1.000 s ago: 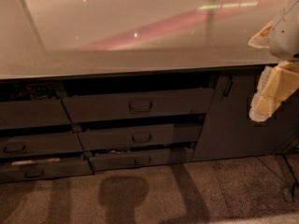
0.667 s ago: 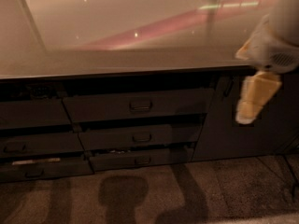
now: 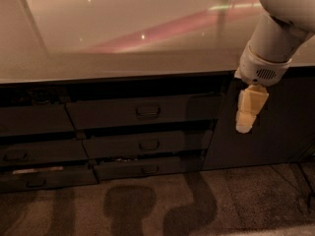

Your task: Open top drawer

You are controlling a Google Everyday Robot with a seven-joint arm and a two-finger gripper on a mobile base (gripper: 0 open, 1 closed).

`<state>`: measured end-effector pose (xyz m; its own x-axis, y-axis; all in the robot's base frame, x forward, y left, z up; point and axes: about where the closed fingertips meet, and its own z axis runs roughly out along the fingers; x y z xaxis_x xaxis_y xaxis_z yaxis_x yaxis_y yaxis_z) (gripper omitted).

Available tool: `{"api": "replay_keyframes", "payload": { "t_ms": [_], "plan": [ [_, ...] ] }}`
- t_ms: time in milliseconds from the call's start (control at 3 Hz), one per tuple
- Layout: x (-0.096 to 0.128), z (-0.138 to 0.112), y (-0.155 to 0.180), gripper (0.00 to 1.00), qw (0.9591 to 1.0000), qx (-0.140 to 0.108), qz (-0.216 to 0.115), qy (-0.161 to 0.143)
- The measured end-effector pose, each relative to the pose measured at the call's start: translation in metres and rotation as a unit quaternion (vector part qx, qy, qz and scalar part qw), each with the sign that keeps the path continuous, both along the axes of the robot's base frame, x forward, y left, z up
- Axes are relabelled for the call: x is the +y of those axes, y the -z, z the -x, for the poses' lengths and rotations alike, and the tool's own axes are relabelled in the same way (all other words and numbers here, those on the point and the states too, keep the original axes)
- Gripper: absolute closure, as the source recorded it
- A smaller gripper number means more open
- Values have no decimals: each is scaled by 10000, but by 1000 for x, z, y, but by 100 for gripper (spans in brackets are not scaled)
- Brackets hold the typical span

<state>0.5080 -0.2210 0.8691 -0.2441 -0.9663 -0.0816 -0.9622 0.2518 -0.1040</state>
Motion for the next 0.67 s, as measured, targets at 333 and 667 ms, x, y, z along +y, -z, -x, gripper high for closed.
{"api": "replay_keyframes", "payload": {
  "t_ms": [333, 667],
  "plan": [
    [0, 0, 0, 0, 10000, -39, -7, -19],
    [1, 1, 0, 0, 9999, -113, -16, -81]
  ]
}}
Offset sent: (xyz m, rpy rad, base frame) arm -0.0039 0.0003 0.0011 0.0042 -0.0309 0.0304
